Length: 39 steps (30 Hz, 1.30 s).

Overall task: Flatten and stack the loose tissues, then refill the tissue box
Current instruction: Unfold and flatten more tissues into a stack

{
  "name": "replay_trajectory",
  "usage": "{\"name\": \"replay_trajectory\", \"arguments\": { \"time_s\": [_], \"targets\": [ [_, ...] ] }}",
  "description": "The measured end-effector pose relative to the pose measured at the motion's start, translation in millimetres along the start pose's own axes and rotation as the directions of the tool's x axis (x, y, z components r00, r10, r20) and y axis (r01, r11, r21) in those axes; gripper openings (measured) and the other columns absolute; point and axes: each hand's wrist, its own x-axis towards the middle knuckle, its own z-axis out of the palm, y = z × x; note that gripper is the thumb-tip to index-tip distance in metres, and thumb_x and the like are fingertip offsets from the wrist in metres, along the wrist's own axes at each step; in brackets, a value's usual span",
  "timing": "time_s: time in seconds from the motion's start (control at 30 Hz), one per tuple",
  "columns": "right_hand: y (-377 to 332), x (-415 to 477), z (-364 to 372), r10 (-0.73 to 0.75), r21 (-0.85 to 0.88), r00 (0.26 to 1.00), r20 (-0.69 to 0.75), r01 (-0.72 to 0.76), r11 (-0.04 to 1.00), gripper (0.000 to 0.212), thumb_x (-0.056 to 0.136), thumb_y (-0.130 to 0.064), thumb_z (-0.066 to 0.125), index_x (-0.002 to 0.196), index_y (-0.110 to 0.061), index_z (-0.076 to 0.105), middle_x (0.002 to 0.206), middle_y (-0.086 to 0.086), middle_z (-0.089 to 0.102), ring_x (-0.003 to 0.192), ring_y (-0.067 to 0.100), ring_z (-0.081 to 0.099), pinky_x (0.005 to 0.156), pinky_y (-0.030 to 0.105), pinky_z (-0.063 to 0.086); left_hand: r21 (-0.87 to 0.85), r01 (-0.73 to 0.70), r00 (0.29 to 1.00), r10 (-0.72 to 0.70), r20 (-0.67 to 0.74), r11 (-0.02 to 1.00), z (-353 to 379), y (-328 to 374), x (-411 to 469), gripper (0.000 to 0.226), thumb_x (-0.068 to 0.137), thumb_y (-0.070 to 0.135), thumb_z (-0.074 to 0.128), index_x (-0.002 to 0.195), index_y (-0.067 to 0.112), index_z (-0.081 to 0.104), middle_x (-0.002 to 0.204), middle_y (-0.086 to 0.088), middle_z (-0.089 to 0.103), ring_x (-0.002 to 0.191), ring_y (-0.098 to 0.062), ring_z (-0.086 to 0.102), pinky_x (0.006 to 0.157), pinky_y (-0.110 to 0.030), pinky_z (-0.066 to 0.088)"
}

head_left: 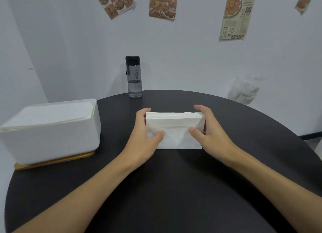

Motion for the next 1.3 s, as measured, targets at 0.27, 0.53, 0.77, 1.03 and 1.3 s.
{"name": "replay_trajectory", "arguments": {
  "time_s": [0.27,0.53,0.77,1.03,1.3],
  "targets": [
    [-18.1,3.0,-11.0,-0.075,0.012,0.991,-0.108,0.076,0.997,0.030,0.088,-0.009,0.067,0.108,-0.030,0.060,0.107,-0.015,0.064,0.095,0.009,0.062,0.078,0.022,0.052,-0.029,-0.143,0.985,0.139,-0.102,0.989,-16.2,23.7,4.1,0.072,0.089,0.005,0.072,0.143,0.031,0.030,0.110,0.008,0.069,0.103,-0.005,0.067,0.082,-0.022,0.057],
    [-47.9,-4.0,-0.4,-0.145,0.025,0.989,-0.026,0.145,0.989,0.020,0.094,-0.015,0.065,0.105,-0.031,0.059,0.095,-0.018,0.064,0.091,0.002,0.063,0.071,0.019,0.053,-0.183,-0.292,0.934,0.239,-0.264,0.939,-15.3,54.6,-6.5,0.075,0.082,0.008,0.080,0.136,0.034,0.035,0.097,0.002,0.073,0.093,-0.017,0.072,0.078,-0.031,0.060],
    [-43.4,-6.4,23.9,-0.006,0.417,0.999,0.043,-0.012,0.909,0.043,0.095,-0.010,0.062,0.129,-0.032,0.047,0.122,-0.011,0.063,0.114,0.007,0.062,0.092,0.034,0.057,-0.186,-0.097,0.992,0.080,-0.096,0.978,3.3,43.6,-7.8,0.029,0.099,0.019,0.059,0.127,0.027,0.055,0.120,0.008,0.067,0.111,-0.010,0.066,0.089,-0.038,0.060],
    [-43.8,-7.8,23.8,0.016,0.413,1.000,-0.017,-0.007,0.911,0.062,0.090,-0.002,0.064,0.140,-0.027,0.035,0.128,-0.014,0.056,0.113,-0.001,0.059,0.090,0.025,0.055,-0.236,-0.064,0.996,0.048,-0.070,0.970,11.1,39.9,-12.0,0.049,0.097,0.016,0.063,0.138,0.022,0.038,0.126,0.011,0.057,0.109,0.006,0.060,0.079,-0.012,0.053],
    [-46.6,-7.1,23.3,0.023,0.431,0.999,-0.035,-0.006,0.902,0.051,0.096,-0.002,0.047,0.141,-0.024,0.038,0.129,-0.015,0.054,0.113,-0.004,0.058,0.089,0.019,0.052,-0.225,-0.088,0.994,0.072,-0.079,0.970,15.9,39.4,-11.5,0.035,0.103,0.016,0.051,0.134,0.025,0.038,0.123,0.016,0.056,0.106,0.011,0.059,0.082,-0.008,0.049]
  ]
}}
